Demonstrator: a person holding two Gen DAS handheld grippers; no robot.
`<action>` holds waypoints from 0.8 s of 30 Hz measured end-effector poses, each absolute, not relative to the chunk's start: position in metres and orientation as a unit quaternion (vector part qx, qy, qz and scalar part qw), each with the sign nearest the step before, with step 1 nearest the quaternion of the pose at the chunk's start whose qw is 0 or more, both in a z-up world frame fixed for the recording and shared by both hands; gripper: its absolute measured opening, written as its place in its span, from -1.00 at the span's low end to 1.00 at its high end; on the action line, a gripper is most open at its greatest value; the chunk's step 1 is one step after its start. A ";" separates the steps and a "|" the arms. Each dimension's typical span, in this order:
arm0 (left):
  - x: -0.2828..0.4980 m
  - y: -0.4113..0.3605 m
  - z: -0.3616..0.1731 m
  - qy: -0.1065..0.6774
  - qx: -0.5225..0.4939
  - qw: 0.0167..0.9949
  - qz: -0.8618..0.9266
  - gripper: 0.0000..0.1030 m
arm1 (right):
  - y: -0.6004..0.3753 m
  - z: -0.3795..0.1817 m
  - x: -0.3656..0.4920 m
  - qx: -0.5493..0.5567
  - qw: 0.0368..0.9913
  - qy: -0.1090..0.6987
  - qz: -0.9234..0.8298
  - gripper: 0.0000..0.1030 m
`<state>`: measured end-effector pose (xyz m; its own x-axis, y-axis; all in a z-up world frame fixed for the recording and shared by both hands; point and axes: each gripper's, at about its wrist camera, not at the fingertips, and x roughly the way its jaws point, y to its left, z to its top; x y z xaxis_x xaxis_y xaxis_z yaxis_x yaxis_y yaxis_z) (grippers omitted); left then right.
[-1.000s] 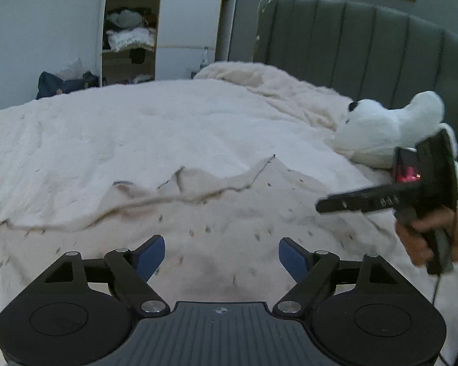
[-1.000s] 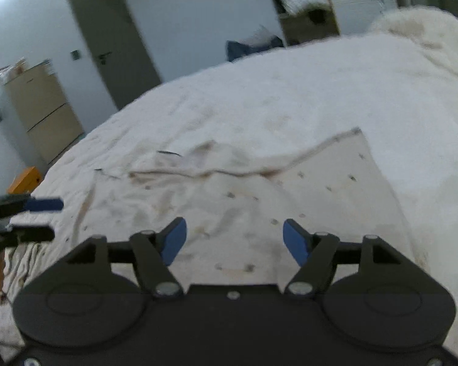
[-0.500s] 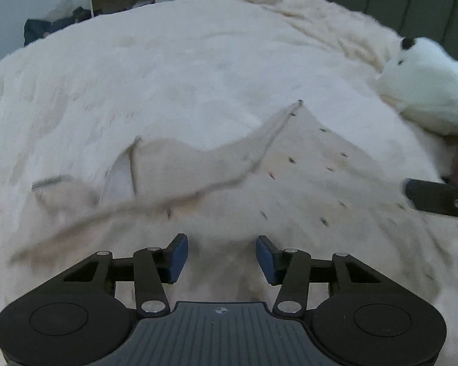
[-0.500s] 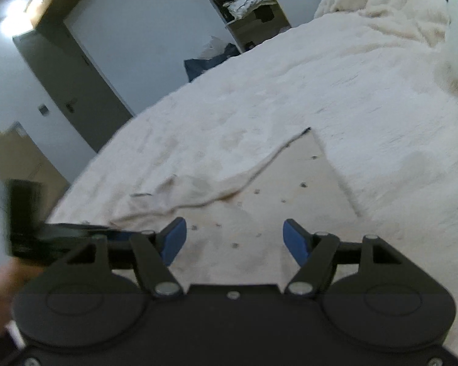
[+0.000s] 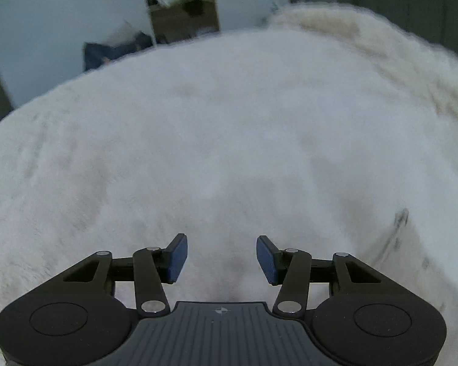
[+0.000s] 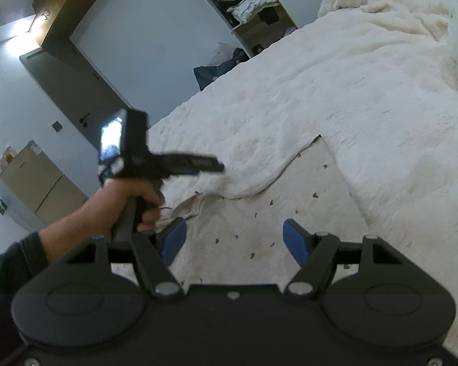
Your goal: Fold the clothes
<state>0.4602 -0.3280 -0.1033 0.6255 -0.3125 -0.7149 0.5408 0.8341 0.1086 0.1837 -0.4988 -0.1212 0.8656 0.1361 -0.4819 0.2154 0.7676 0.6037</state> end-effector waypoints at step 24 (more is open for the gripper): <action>0.363 -0.281 -0.130 0.415 0.191 0.847 -0.273 0.14 | -0.504 -0.118 0.181 0.353 0.901 0.248 -0.044 0.33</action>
<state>0.3626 -0.2812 -0.1302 0.5067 -0.3032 -0.8071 0.6211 0.7776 0.0977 0.1807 -0.5043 -0.1181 0.8731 0.0953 -0.4781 0.2546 0.7471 0.6140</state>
